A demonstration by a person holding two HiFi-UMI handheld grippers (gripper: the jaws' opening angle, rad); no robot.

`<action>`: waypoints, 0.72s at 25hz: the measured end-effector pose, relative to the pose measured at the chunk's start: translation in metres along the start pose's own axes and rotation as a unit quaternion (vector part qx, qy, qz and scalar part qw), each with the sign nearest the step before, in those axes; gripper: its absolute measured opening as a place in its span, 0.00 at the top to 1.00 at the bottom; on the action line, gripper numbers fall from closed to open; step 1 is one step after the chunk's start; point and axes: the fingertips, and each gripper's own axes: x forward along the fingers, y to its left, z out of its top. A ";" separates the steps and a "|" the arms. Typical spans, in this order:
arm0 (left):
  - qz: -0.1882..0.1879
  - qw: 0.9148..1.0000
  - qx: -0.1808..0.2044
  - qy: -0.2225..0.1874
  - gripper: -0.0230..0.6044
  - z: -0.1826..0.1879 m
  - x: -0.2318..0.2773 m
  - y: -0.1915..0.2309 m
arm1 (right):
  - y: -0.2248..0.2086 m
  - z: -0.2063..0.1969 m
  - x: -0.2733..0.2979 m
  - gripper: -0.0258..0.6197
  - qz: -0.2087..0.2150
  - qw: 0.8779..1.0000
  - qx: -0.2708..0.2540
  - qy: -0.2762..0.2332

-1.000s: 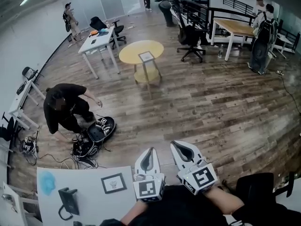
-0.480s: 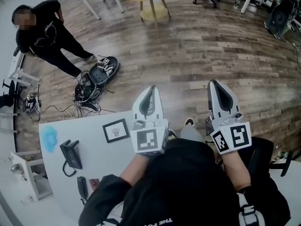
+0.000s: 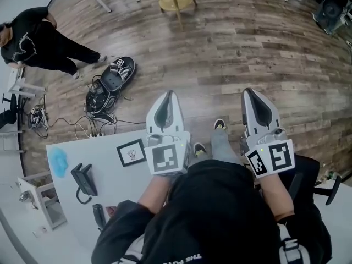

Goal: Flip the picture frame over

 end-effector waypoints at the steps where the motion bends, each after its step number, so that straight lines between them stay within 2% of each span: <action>1: 0.002 1.000 0.001 0.001 0.93 0.001 0.009 -0.002 | -0.006 0.001 0.006 0.93 0.002 1.000 0.002 0.000; 13: 0.021 0.999 0.030 -0.006 0.93 0.024 0.114 -0.044 | -0.109 0.027 0.071 0.93 0.027 0.999 0.017 -0.029; 18: 0.049 0.998 0.044 0.012 0.93 0.025 0.143 -0.052 | -0.143 0.024 0.091 0.93 0.036 0.998 0.031 -0.030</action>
